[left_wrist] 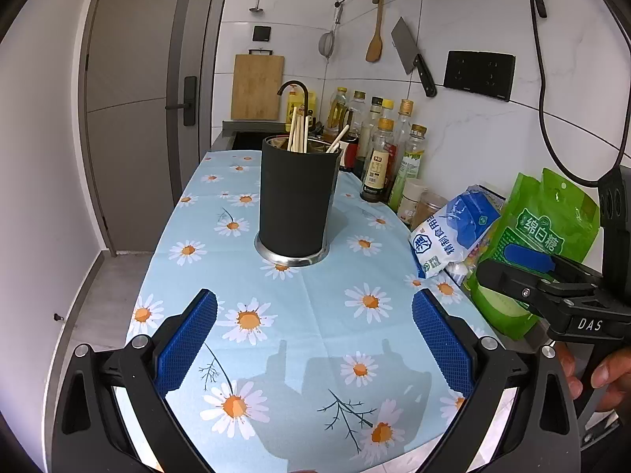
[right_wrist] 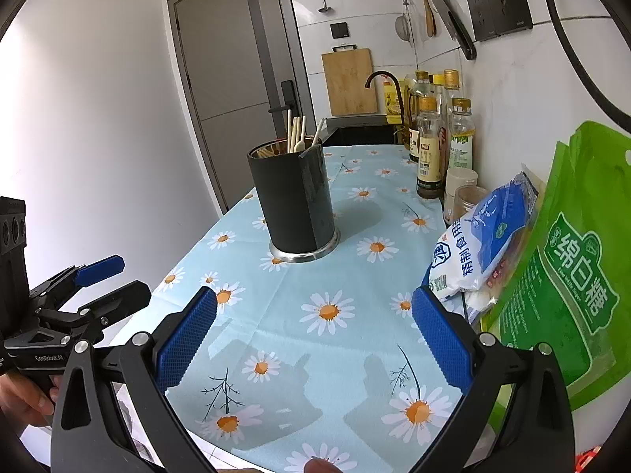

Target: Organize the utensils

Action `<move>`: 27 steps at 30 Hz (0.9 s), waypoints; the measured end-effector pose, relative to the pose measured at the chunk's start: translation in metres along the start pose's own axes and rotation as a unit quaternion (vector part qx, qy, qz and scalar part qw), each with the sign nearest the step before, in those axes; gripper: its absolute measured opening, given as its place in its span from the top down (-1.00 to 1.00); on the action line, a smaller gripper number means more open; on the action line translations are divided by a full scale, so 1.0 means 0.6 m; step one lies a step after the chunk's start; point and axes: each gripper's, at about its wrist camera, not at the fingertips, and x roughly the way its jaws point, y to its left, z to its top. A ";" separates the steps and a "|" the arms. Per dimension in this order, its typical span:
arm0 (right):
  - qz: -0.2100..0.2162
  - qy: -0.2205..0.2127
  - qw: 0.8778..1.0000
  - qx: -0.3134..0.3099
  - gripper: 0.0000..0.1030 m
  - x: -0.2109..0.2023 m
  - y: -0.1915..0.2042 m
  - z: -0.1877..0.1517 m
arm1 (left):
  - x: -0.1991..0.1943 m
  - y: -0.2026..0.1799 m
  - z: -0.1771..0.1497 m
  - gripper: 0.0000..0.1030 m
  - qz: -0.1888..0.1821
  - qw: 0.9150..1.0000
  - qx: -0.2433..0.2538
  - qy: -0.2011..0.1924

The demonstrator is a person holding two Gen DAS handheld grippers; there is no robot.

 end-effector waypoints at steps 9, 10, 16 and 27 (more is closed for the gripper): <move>0.000 0.001 1.000 0.001 -0.90 0.004 0.005 -0.002 | 0.005 0.003 0.000 -0.87 -0.002 1.000 0.000 0.001; 0.000 0.001 1.000 0.001 -0.90 0.004 0.004 -0.002 | 0.005 0.003 0.000 -0.87 -0.003 1.000 -0.001 0.001; 0.000 0.000 1.000 -0.001 -0.90 0.004 0.008 0.000 | 0.004 0.004 0.000 -0.87 -0.001 1.000 -0.001 0.001; -0.005 0.004 1.000 -0.001 -0.90 0.005 0.004 0.002 | 0.001 0.005 0.001 -0.87 -0.001 1.000 0.004 -0.008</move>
